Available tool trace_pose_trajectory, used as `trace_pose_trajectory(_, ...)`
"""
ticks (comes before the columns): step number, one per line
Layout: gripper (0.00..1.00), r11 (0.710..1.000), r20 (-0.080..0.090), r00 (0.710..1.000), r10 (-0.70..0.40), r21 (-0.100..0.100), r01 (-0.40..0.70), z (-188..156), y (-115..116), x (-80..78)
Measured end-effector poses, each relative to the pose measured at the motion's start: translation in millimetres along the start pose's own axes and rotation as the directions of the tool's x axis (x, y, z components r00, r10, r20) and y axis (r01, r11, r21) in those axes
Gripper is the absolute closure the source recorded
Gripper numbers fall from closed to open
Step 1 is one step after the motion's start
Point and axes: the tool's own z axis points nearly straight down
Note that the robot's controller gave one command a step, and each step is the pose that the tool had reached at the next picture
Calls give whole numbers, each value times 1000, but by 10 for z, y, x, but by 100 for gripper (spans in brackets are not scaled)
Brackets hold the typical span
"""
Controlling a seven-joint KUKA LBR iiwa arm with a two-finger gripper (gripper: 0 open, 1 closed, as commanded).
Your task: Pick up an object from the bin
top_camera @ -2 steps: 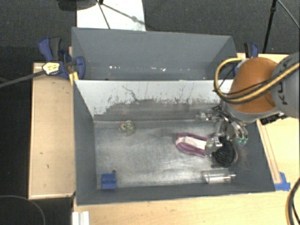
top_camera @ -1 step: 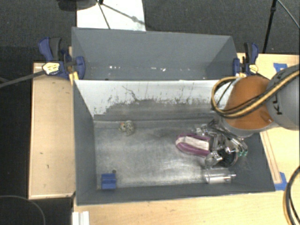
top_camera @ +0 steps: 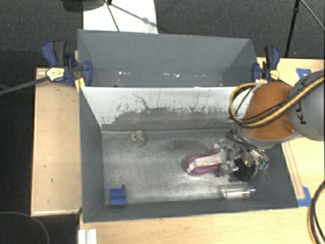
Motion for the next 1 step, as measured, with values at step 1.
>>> trace_pose_trajectory(1, 100, 990, 9, 990, -142, 5, 142, -1769, -126, -16)
